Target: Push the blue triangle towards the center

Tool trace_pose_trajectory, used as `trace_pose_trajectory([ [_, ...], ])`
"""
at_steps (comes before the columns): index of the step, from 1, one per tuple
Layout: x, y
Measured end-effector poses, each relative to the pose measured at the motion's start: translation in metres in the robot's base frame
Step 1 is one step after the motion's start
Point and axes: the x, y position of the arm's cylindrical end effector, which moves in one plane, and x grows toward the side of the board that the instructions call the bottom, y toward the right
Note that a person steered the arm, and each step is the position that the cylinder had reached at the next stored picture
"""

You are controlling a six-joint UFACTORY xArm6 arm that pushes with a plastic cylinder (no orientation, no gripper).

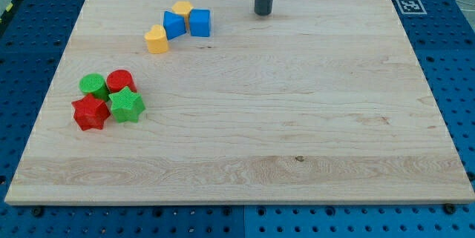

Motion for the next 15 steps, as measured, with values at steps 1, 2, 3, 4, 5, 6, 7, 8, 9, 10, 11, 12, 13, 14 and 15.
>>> trace_pose_trajectory([
  [1,-0.018,-0.001],
  [2,-0.026,-0.012],
  [3,-0.040,-0.060],
  [4,-0.047,-0.117],
  [5,-0.055,-0.173],
  [6,-0.054,-0.206],
  [7,-0.031,-0.206],
  [8,-0.005,-0.206],
  [9,0.021,-0.199],
  [10,0.041,-0.192],
  [11,0.057,-0.179],
  [12,0.075,-0.162],
  [13,0.095,-0.141],
  [14,0.117,-0.118],
  [15,0.136,-0.095],
])
